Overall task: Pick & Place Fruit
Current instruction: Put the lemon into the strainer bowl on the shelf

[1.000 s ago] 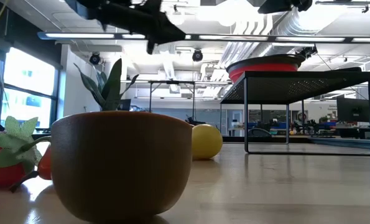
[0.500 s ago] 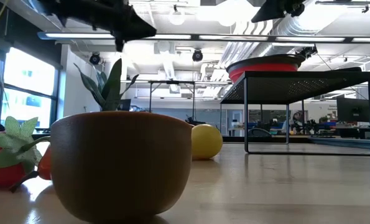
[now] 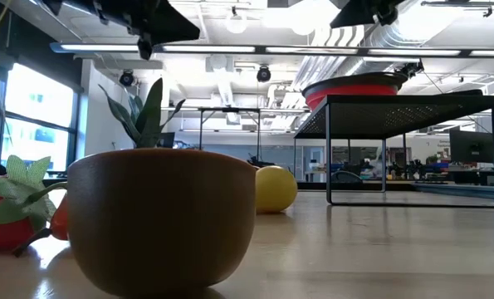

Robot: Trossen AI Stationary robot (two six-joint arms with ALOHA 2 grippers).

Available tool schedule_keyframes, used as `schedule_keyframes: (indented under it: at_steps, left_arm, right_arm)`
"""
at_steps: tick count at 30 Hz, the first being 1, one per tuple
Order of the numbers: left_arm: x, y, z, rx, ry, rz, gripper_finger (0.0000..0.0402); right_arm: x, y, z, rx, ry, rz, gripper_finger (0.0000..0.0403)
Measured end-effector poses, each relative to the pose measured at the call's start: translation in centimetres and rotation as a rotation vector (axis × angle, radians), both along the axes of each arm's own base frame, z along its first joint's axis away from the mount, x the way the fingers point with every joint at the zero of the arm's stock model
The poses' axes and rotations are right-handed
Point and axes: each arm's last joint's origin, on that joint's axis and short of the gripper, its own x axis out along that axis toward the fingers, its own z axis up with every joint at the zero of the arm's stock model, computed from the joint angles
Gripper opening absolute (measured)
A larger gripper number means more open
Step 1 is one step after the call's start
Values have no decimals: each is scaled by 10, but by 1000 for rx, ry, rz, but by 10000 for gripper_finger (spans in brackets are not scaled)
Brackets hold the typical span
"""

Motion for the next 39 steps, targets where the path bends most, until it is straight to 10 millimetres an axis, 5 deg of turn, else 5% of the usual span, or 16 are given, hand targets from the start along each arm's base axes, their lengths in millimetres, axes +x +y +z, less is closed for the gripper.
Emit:
schedule_keyframes:
  at_steps: [10,27,39]
  left_arm:
    - [-2,-33,0,35,7,-85,37]
    - [-7,-31,-4,192,106,-70,37]
    - [-12,-31,-1,193,102,-71,37]
  right_arm:
    - [2,4,0,41,-6,138,4]
    - [8,5,5,128,-134,129,4]
    - [50,53,-16,100,-97,193,3]
